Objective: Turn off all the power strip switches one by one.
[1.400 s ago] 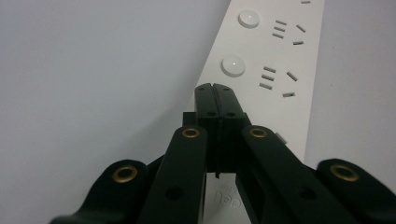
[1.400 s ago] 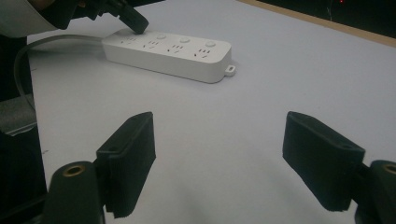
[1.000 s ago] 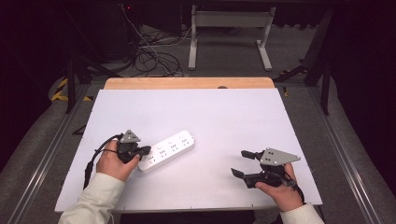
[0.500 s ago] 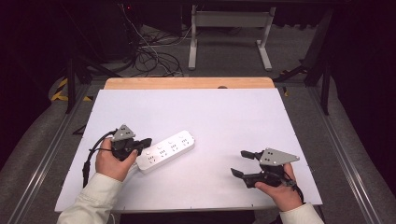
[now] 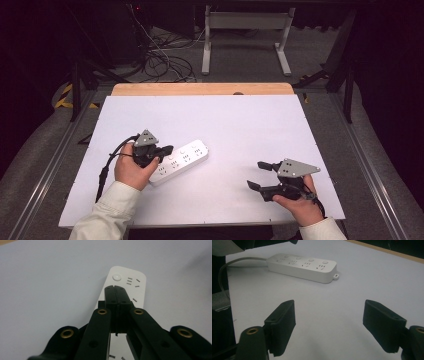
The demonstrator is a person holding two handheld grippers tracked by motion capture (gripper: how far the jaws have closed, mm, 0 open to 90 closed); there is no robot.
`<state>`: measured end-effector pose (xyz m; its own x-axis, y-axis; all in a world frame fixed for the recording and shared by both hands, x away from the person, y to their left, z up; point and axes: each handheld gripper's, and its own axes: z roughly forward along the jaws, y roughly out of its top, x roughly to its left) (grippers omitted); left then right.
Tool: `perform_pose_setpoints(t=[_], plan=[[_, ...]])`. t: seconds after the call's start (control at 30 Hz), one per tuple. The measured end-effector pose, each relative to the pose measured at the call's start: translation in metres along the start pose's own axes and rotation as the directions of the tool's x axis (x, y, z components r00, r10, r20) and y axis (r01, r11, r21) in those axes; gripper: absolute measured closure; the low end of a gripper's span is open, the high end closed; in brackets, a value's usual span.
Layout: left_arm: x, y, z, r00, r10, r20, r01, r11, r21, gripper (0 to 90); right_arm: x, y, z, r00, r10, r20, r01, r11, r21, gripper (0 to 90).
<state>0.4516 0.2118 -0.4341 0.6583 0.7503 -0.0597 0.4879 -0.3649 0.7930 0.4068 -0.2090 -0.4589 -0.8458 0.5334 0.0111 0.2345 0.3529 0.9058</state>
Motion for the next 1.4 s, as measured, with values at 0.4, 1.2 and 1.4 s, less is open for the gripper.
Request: perform_pose_setpoints(t=[0.4,1.2,1.4], plan=[[0.007,-0.004,0.016,0.9998,-0.01,-0.015,0.011,0.9968,0.08,90.0,0.0,0.0,0.0,1.0,0.001,-0.003,-0.001,1.0,0.001,26.7],[0.008,-0.008,0.025,0.9998,-0.002,-0.018,0.005,0.9885,0.151,90.0,-0.001,0.0,-0.001,1.0,0.003,-0.002,-0.003,1.0,-0.002,26.6],[0.008,-0.009,0.025,0.9997,0.006,-0.024,-0.002,0.9878,0.156,90.0,-0.001,0.0,-0.001,1.0,0.002,-0.002,-0.002,1.0,-0.002,26.6]])
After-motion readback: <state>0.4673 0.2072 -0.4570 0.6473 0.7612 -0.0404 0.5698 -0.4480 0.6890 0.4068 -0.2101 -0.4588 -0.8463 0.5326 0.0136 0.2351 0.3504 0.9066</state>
